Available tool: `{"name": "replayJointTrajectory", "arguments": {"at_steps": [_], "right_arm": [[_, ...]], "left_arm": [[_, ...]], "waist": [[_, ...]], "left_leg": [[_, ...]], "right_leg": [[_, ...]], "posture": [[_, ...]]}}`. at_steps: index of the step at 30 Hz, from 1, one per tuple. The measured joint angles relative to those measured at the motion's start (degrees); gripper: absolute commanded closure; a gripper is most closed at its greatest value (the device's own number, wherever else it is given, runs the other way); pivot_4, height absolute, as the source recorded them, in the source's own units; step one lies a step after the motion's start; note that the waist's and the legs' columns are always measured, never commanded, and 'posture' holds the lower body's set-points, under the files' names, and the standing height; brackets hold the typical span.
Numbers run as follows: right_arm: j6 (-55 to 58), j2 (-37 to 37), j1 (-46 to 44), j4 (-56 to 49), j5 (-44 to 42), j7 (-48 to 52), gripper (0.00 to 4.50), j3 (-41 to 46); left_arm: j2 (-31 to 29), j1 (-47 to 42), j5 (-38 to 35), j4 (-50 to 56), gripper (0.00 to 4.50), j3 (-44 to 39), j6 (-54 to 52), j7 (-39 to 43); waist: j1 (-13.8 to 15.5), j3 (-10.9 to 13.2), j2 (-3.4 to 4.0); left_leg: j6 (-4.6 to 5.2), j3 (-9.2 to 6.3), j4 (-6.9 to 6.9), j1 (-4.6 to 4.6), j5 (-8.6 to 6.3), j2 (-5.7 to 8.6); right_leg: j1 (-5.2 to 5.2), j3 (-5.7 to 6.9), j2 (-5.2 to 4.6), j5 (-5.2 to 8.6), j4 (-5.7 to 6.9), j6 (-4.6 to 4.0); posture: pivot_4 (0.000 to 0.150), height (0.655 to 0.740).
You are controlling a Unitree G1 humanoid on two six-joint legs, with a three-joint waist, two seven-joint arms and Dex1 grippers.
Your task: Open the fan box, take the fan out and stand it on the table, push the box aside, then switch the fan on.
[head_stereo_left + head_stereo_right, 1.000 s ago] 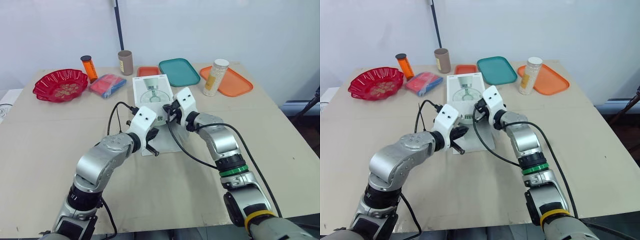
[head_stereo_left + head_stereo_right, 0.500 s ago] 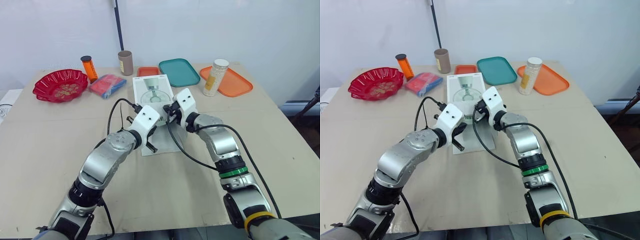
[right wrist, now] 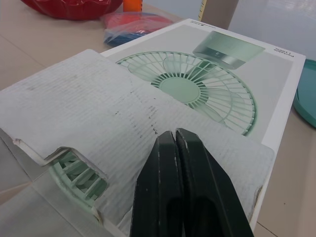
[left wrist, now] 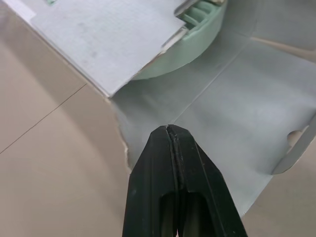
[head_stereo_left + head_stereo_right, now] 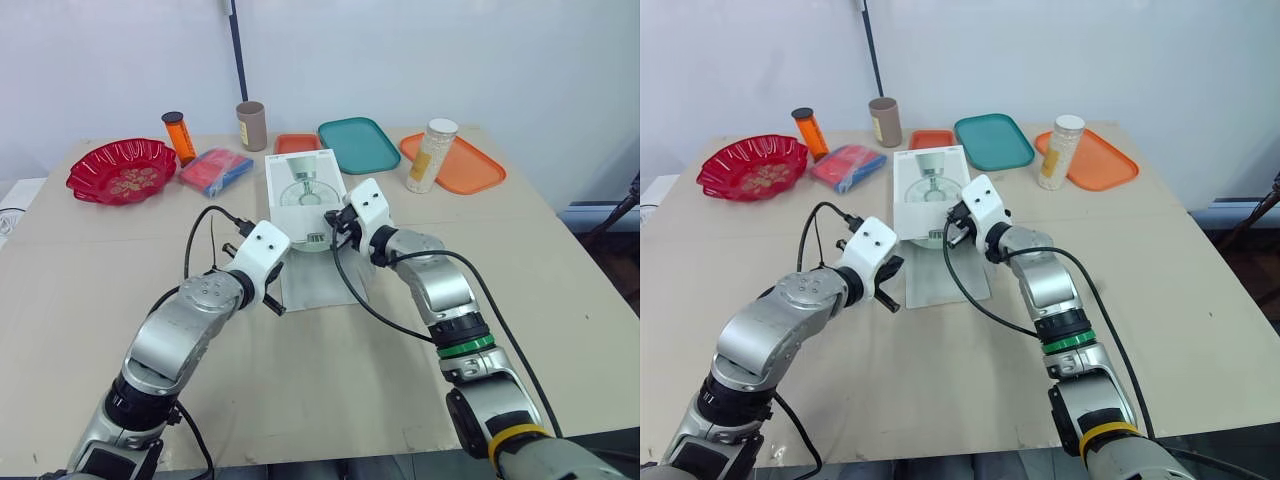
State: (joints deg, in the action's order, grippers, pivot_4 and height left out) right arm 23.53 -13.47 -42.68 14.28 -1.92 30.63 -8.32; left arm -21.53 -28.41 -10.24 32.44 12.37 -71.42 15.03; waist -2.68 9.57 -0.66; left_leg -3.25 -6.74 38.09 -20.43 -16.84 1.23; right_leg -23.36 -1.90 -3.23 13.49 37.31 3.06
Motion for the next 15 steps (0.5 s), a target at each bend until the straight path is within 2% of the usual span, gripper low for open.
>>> {"name": "replayJointTrajectory", "arguments": {"at_steps": [7, 15], "right_arm": [[-0.8, 0.0, 0.0, 0.5, 0.1, 0.1, 4.45, -0.1], [-1.1, -0.2, 0.0, 0.6, 0.1, 0.1, 4.45, -0.3]], "left_arm": [[0.0, 0.1, 0.2, -0.6, 4.5, -1.3, 0.6, -0.7], [-0.5, 0.5, 1.4, -6.5, 4.5, -1.4, 5.7, -0.8]], "waist": [[0.0, 0.0, -0.05], [0.0, -0.1, -0.09]], "left_leg": [[-0.01, 0.0, 0.0, 0.0, 0.0, 0.0], [-0.01, 0.0, -0.01, 0.01, 0.0, 0.0]], "right_leg": [[0.0, 0.0, 0.0, 0.0, 0.0, 0.0], [0.0, 0.0, 0.0, 0.0, 0.0, 0.0]], "posture": [[0.15, 0.74], [0.15, 0.74]]}}
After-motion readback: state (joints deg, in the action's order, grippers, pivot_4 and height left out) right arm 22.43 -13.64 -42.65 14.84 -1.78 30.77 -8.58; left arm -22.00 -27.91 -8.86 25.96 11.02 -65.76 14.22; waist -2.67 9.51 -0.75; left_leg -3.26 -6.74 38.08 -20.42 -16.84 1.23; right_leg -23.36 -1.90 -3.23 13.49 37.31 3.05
